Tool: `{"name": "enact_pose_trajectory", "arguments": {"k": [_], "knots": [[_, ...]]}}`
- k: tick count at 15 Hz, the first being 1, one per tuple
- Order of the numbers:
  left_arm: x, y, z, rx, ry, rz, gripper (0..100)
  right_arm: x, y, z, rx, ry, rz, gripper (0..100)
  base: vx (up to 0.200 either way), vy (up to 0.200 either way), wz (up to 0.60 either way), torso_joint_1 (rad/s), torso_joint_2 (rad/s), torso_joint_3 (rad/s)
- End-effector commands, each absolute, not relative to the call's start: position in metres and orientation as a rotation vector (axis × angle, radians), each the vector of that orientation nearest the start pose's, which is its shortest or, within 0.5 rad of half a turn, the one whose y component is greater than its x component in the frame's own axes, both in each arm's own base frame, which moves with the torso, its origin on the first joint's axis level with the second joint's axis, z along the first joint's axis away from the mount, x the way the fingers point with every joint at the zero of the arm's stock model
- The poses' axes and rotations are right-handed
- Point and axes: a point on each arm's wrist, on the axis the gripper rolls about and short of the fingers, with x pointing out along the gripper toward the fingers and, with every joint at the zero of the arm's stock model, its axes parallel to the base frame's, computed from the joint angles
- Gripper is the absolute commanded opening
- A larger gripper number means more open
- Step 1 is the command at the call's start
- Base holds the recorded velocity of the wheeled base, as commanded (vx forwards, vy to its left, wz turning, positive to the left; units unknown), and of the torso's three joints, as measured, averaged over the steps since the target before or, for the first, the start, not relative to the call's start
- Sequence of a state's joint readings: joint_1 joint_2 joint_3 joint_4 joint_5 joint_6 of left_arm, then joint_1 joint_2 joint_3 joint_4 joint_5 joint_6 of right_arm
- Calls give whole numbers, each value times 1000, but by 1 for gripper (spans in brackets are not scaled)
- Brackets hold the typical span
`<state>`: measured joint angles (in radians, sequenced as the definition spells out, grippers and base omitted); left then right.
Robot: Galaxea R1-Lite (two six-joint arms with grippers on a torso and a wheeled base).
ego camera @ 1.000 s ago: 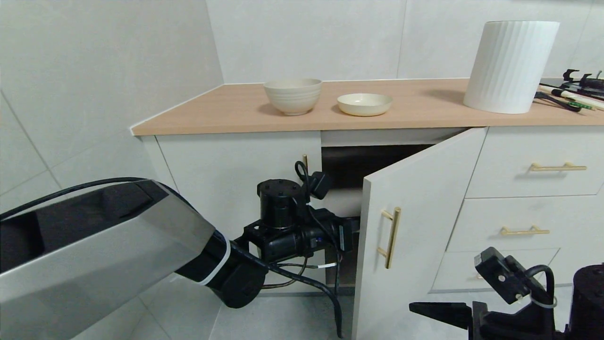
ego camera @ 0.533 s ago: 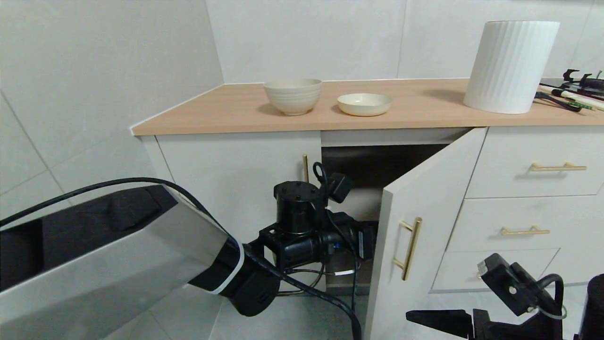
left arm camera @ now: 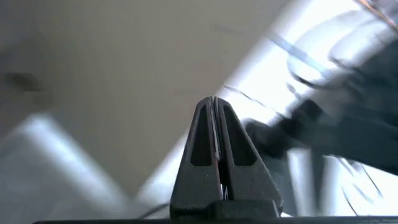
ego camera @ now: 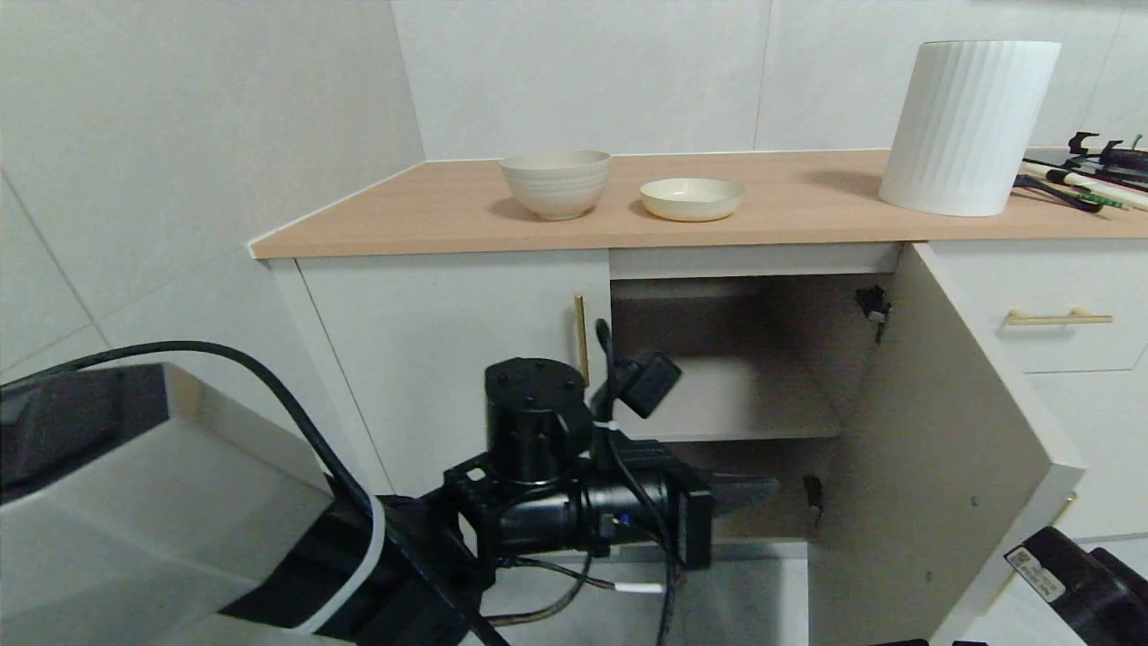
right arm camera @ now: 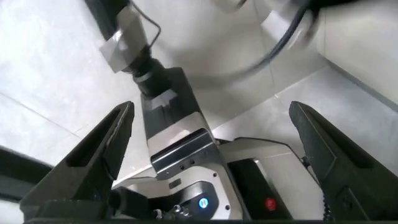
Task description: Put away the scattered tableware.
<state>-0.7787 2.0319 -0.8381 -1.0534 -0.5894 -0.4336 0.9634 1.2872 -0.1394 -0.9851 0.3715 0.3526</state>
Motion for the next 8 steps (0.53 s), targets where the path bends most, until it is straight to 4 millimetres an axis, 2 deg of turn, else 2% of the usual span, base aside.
{"name": "enact_pose_trajectory", "arguments": {"k": [1,4,8], "knots": [[262,-234,124,-368,391,-1209,0,82,135,143,243,404,1289,100,0,0,0,0,0,0],[261,-205,140,-381,310,-1126,0,86,140,139,212,409,1251,100,0,0,0,0,0,0],[251,-153,168,-368,216,-999,0,105,160,151,216,347,1142,100,0,0,0,0,0,0]]}}
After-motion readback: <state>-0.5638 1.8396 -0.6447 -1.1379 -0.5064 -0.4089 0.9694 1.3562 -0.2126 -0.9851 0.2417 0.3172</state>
